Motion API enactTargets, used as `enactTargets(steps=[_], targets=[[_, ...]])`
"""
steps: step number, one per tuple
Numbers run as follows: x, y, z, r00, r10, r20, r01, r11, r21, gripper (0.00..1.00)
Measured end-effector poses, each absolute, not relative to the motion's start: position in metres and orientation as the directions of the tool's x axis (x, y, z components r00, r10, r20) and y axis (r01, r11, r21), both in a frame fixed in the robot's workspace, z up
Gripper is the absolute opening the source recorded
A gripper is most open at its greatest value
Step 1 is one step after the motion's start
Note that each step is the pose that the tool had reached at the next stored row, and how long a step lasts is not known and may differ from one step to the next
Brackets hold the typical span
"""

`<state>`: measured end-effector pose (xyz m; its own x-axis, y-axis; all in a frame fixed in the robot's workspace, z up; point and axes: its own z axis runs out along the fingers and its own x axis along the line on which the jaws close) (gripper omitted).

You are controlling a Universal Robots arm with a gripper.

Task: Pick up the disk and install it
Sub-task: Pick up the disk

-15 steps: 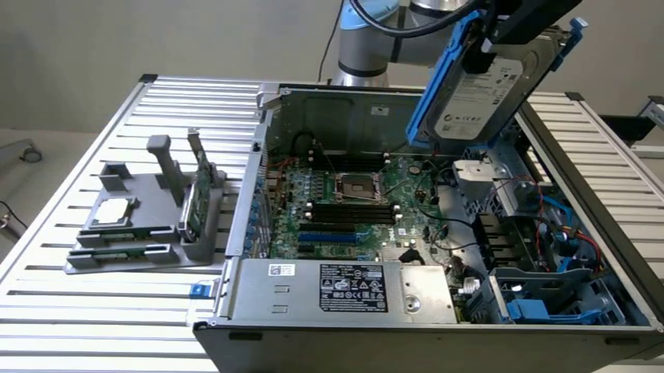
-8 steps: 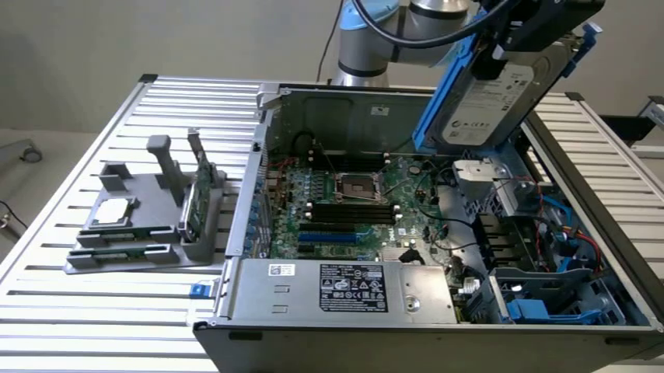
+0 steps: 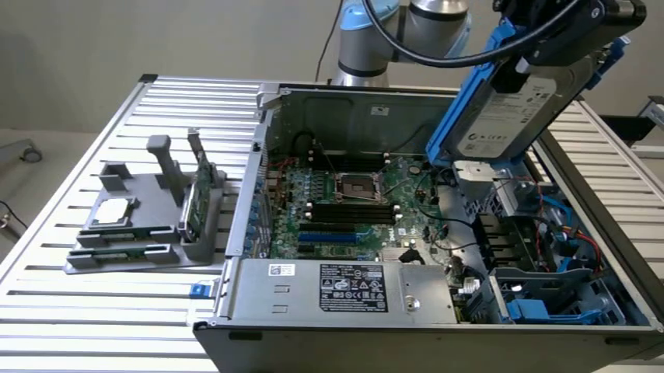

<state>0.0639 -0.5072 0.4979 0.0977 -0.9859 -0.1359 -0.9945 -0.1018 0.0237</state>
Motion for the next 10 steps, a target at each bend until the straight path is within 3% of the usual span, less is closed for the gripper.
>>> enactTargets(steps=[10], targets=[[0.065,-0.547,0.498,0.097,-0.986,-0.136,-0.995,-0.101,0.024,0.33]])
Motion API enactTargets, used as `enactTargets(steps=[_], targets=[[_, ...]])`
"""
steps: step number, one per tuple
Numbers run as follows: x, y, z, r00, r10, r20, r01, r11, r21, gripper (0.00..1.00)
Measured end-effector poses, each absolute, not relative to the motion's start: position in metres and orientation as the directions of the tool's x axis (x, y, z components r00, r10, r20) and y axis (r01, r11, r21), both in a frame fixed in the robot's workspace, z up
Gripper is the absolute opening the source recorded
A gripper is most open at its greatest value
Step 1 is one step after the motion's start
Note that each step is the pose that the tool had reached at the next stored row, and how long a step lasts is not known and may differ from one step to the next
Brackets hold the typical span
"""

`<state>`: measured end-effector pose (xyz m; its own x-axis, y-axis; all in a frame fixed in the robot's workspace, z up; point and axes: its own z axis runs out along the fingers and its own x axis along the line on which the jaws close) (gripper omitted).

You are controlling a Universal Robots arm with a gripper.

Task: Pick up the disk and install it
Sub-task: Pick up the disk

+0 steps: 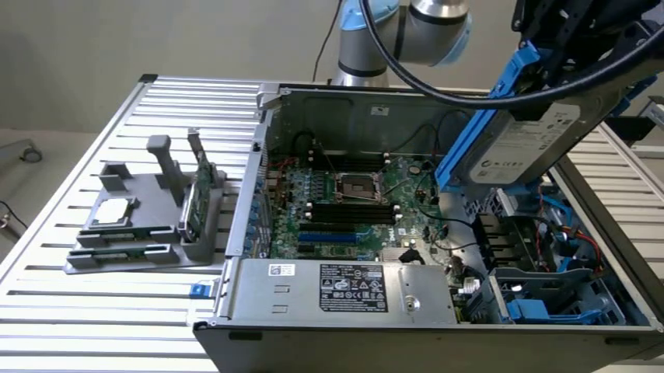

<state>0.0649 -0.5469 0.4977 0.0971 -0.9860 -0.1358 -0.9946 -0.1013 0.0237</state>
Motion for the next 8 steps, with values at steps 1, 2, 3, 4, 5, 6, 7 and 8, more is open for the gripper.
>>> enactTargets(steps=[1,2,3,4,5,6,7,8], targets=[[0.065,-0.551,0.498,0.097,-0.986,-0.136,-0.995,-0.101,0.024,0.33],[0.065,-0.554,0.497,0.097,-0.986,-0.136,-0.995,-0.101,0.024,0.33],[0.065,-0.558,0.497,0.096,-0.986,-0.136,-0.995,-0.100,0.024,0.33],[0.065,-0.562,0.497,0.096,-0.986,-0.136,-0.995,-0.100,0.024,0.33],[0.065,-0.565,0.497,0.096,-0.986,-0.136,-0.995,-0.100,0.024,0.33],[0.065,-0.569,0.497,0.095,-0.986,-0.136,-0.995,-0.099,0.024,0.33],[0.065,-0.573,0.497,0.095,-0.986,-0.136,-0.995,-0.099,0.024,0.33],[0.065,-0.576,0.497,0.094,-0.986,-0.136,-0.995,-0.098,0.024,0.33]])
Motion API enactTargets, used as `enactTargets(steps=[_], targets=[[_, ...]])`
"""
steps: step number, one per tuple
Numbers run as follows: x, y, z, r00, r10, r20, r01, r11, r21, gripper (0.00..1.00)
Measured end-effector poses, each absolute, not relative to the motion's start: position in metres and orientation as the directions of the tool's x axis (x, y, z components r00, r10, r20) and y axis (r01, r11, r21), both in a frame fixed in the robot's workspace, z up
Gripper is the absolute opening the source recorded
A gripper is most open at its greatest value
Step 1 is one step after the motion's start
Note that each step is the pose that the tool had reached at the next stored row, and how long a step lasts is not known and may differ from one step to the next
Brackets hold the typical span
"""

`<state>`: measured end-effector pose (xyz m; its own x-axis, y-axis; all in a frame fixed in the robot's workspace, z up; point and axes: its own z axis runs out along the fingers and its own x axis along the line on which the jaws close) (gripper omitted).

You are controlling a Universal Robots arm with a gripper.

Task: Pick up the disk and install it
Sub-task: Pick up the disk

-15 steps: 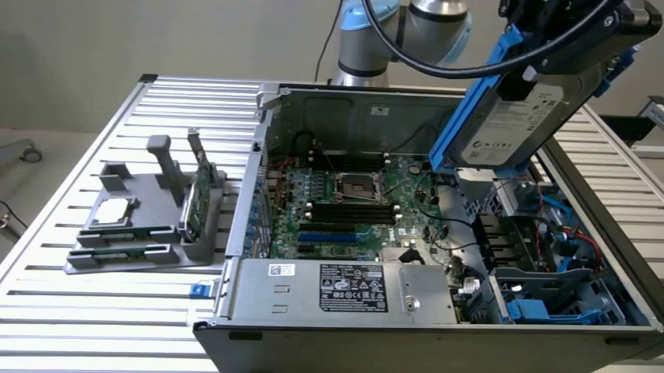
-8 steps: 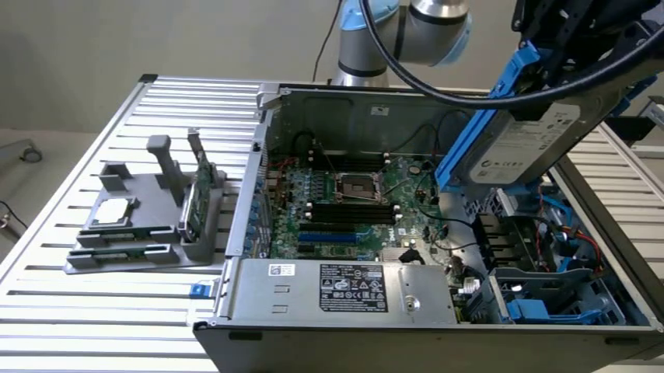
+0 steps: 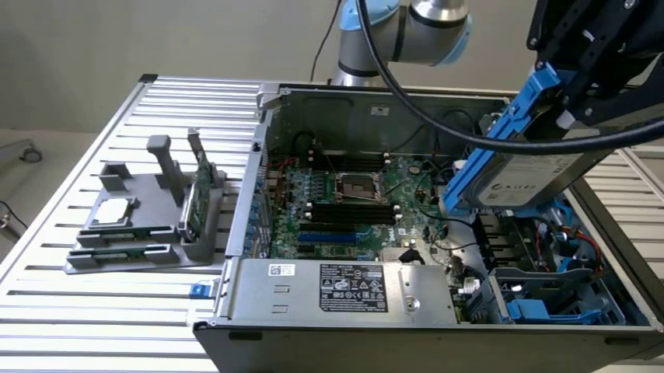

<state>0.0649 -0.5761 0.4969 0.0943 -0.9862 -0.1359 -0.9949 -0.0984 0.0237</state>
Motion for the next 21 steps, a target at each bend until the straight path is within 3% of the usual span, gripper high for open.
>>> enactTargets(steps=[14,21], targets=[[0.071,-0.628,0.494,0.093,-0.986,-0.136,-0.995,-0.097,0.024,0.33],[0.097,-0.640,0.493,0.093,-0.986,-0.136,-0.995,-0.097,0.024,0.33]])
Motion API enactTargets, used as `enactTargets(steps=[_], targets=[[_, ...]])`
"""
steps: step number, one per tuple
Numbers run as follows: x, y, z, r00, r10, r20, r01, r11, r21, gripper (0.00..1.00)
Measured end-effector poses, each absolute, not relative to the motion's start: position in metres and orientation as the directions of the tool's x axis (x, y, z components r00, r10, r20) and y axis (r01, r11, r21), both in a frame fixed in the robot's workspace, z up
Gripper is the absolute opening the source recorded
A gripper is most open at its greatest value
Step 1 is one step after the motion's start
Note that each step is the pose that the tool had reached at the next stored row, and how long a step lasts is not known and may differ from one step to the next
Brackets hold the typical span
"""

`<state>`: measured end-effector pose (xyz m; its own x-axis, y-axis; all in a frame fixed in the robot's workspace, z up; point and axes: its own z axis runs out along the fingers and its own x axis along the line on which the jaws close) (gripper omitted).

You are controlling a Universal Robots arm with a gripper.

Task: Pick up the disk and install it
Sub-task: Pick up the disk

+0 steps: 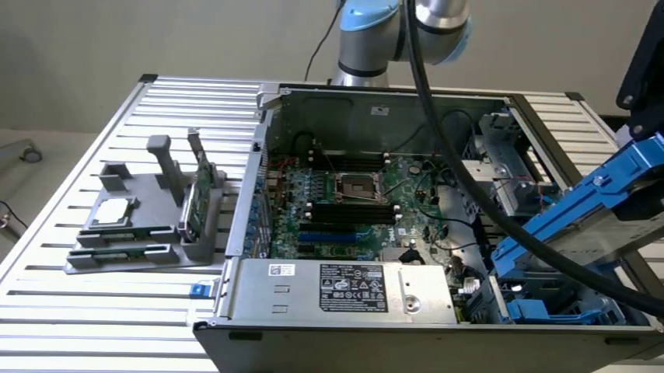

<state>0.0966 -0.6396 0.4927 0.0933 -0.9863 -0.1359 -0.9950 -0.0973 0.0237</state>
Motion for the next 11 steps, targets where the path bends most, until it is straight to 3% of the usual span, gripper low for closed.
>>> enactTargets(steps=[11], targets=[[0.120,-0.647,0.493,0.093,-0.986,-0.136,-0.995,-0.097,0.025,0.33]])
